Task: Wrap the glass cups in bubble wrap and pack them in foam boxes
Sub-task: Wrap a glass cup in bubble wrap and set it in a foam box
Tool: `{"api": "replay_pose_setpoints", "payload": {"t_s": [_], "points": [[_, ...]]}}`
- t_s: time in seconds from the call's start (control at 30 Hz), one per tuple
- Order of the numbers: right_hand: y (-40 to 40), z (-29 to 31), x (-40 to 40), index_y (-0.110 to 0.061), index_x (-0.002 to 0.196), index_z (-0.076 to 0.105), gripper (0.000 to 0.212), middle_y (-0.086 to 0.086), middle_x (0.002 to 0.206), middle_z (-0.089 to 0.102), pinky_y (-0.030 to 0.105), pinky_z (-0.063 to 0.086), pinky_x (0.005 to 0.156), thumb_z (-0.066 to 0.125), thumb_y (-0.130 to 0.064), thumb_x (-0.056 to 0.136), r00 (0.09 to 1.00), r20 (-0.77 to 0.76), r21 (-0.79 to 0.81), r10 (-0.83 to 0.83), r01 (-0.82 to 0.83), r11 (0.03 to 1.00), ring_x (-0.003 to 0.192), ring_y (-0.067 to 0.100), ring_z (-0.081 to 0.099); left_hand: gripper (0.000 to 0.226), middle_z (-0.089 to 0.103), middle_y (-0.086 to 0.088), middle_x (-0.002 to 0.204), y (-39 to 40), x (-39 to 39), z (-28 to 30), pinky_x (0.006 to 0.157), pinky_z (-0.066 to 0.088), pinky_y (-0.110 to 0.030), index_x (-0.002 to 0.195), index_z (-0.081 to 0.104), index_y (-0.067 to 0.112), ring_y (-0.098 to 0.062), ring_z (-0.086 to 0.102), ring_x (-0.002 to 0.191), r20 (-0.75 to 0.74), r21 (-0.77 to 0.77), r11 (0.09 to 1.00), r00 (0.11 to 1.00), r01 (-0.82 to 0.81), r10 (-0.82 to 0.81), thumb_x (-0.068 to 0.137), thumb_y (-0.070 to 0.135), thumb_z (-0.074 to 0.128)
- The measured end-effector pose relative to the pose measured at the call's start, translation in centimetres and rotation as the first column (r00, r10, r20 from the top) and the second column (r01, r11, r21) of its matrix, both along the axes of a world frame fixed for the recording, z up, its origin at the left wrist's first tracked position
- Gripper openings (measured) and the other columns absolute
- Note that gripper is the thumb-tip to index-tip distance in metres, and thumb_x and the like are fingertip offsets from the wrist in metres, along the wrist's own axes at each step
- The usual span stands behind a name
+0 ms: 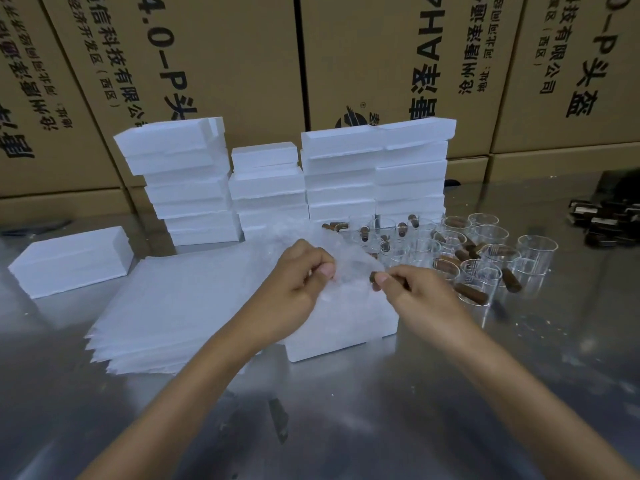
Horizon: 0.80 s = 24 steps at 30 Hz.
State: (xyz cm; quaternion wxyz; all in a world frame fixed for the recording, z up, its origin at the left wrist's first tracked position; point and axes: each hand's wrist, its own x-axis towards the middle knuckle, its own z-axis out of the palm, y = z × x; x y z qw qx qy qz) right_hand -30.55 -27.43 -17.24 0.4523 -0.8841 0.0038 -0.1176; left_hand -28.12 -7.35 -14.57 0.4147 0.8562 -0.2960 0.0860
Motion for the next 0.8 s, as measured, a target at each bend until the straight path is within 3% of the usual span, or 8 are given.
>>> {"api": "replay_pose_setpoints", "payload": {"t_s": [0.13, 0.27, 0.3, 0.37, 0.47, 0.57, 0.67, 0.8], "points": [[0.6, 0.4, -0.1, -0.011, 0.092, 0.069, 0.023, -0.005, 0.061, 0.066, 0.016, 0.03, 0.04, 0.05, -0.019, 0.102, 0.957, -0.225, 0.683, 0.181, 0.022, 0.73, 0.041, 0.007, 0.043, 0.016, 0.051, 0.008, 0.093, -0.6, -1.2, 0.0, 0.083, 0.034, -0.011, 0.1, 0.072, 0.025, -0.004, 0.048, 0.096, 0.146, 0.108, 0.991, 0.985, 0.077, -0.092, 0.1, 0.021, 0.056], [0.0, 0.2, -0.6, -0.012, 0.102, 0.063, 0.019, 0.006, 0.099, 0.076, 0.018, 0.031, 0.039, 0.047, -0.022, 0.103, 0.901, -0.186, 0.797, 0.393, -0.096, 0.597, 0.039, 0.009, 0.041, 0.027, 0.049, 0.006, 0.103, 0.7, -0.8, 1.0, 0.087, 0.037, -0.017, 0.122, 0.063, 0.024, 0.0, 0.045, 0.097, 0.484, -0.261, 0.937, 0.808, -0.232, 0.335, 0.095, 0.021, 0.062], [-0.3, 0.1, -0.8, -0.013, 0.102, 0.061, 0.018, 0.007, 0.105, 0.076, 0.019, 0.032, 0.039, 0.046, -0.023, 0.103, 0.891, -0.177, 0.793, 0.419, -0.123, 0.597, 0.039, 0.01, 0.041, 0.036, 0.045, 0.006, 0.113, 1.3, -0.3, 1.3, 0.09, 0.036, -0.014, 0.129, 0.055, 0.027, -0.001, 0.044, 0.103, 0.44, -0.371, 0.874, 0.769, -0.315, 0.464, 0.094, 0.025, 0.065], [-0.8, 0.0, -1.1, -0.014, 0.106, 0.058, 0.018, 0.008, 0.112, 0.075, 0.019, 0.034, 0.039, 0.044, -0.024, 0.104, 0.871, -0.157, 0.786, 0.466, -0.176, 0.593, 0.04, 0.011, 0.044, 0.062, 0.04, 0.009, 0.129, 2.5, 0.8, 1.9, 0.088, 0.036, -0.009, 0.14, 0.04, 0.036, -0.004, 0.043, 0.118, 0.109, -0.452, 0.782, 0.844, -0.429, 0.526, 0.087, 0.043, 0.072], [-1.0, -0.1, -1.2, -0.017, 0.12, 0.054, 0.027, 0.007, 0.115, 0.074, 0.02, 0.033, 0.041, 0.048, -0.035, 0.1, 0.84, -0.125, 0.778, 0.529, -0.248, 0.577, 0.043, 0.01, 0.047, 0.079, 0.058, 0.013, 0.133, 3.6, 2.0, 1.7, 0.099, 0.039, -0.022, 0.141, 0.046, 0.035, -0.012, 0.054, 0.126, -0.427, -0.463, 0.817, 0.894, -0.343, 0.134, 0.071, 0.063, 0.071], [-0.5, 0.0, -1.3, -0.018, 0.117, 0.052, 0.031, 0.011, 0.117, 0.072, 0.022, 0.03, 0.043, 0.053, -0.04, 0.096, 0.807, -0.106, 0.754, 0.581, -0.316, 0.576, 0.043, 0.011, 0.046, 0.051, 0.071, -0.001, 0.123, 3.2, 2.2, -0.1, 0.095, 0.053, -0.027, 0.125, 0.067, 0.021, -0.019, 0.065, 0.117, -0.484, -0.598, 0.785, 0.853, -0.162, -0.193, 0.082, 0.047, 0.071], [0.6, 0.1, -1.6, -0.012, 0.113, 0.044, 0.021, 0.021, 0.116, 0.07, 0.021, 0.031, 0.039, 0.045, -0.031, 0.105, 0.805, -0.098, 0.728, 0.586, -0.343, 0.593, 0.04, 0.013, 0.046, 0.042, 0.07, -0.009, 0.123, 1.6, 1.4, -1.4, 0.083, 0.056, -0.024, 0.12, 0.072, 0.015, -0.023, 0.068, 0.112, -0.492, -0.653, 0.748, 0.818, -0.121, -0.297, 0.088, 0.041, 0.071], [1.7, 0.2, -2.1, -0.012, 0.124, 0.047, 0.024, 0.041, 0.114, 0.055, 0.026, 0.027, 0.047, 0.043, -0.028, 0.106, 0.876, -0.145, 0.595, 0.46, -0.295, 0.748, 0.046, 0.02, 0.046, 0.045, 0.066, -0.015, 0.128, -0.3, 0.5, -2.1, 0.094, 0.054, -0.03, 0.128, 0.065, 0.009, -0.029, 0.063, 0.12, -0.513, -0.682, 0.725, 0.772, -0.101, -0.375, 0.095, 0.038, 0.065]]}}
